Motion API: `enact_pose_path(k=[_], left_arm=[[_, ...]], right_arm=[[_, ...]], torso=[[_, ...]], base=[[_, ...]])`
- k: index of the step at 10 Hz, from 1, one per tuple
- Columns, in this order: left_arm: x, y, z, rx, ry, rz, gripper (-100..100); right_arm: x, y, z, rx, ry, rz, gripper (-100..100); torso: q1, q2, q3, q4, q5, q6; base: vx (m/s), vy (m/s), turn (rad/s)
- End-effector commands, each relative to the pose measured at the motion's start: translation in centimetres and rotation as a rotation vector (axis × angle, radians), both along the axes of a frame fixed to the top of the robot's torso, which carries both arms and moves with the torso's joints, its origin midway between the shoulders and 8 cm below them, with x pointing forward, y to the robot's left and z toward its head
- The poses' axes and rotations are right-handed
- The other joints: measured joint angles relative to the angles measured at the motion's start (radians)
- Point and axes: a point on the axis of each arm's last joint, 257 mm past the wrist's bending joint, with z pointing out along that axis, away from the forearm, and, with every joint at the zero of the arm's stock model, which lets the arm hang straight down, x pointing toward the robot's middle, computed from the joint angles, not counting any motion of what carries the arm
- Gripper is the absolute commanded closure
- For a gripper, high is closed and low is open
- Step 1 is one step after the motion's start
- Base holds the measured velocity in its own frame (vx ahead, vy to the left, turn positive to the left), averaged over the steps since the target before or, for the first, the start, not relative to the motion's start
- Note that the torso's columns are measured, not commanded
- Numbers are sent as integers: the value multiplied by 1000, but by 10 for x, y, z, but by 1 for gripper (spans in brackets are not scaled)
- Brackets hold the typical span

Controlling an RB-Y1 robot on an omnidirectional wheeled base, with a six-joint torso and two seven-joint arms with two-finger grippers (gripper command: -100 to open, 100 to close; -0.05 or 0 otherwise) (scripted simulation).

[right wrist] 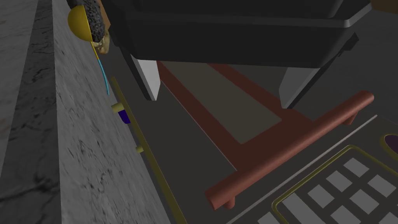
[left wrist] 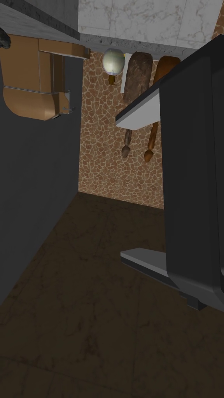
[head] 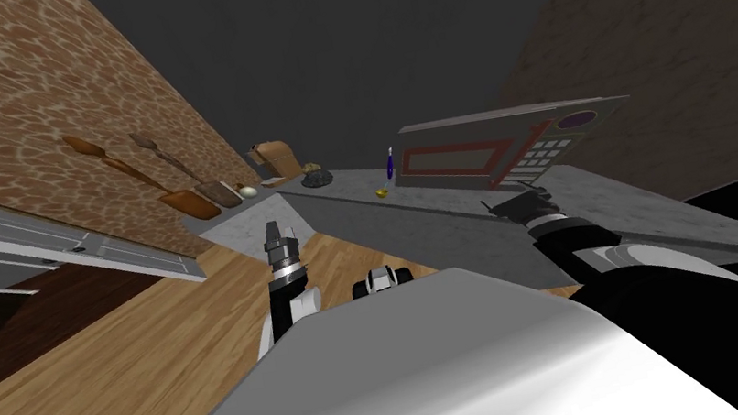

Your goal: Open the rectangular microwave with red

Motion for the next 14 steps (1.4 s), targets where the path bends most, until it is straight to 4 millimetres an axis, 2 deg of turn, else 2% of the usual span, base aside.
enact_pose_path(k=[1, 5, 8, 9, 10, 11, 14], left_arm=[[0, 0, 0, 0, 0, 0, 0], [0, 0, 0, 0, 0, 0, 0], [0, 0, 0, 0, 0, 0, 0], [0, 0, 0, 0, 0, 0, 0], [0, 0, 0, 0, 0, 0, 0], [0, 0, 0, -1, 0, 0, 0], [0, 0, 0, -1, 0, 0, 0]], right_arm=[[10, 14, -2, -4, 2, 48, -100], [26, 41, -5, -10, 4, 130, -100], [23, 36, -2, -5, 4, 117, -100], [23, 35, -2, -4, 4, 117, 100], [13, 18, -3, -1, 4, 62, 100], [13, 18, -3, -1, 4, 62, 100], [-3, -7, -2, 1, 2, -18, 100]], torso=[[2, 1, 1, 0, 0, 0], [-2, 0, 0, 0, -1, 0], [6, -6, -3, -1, 2, 0], [4, -3, -2, -1, 1, 0], [1, 0, 0, 0, 1, -2], [11, 3, 2, 2, 4, 1], [6, 0, -1, 1, 5, -2]], base=[[-26, -188, 102], [-20, -232, 109], [52, -66, 20], [4, -5, -20], [0, 188, -166], [26, 237, -132], [23, 242, -102]])
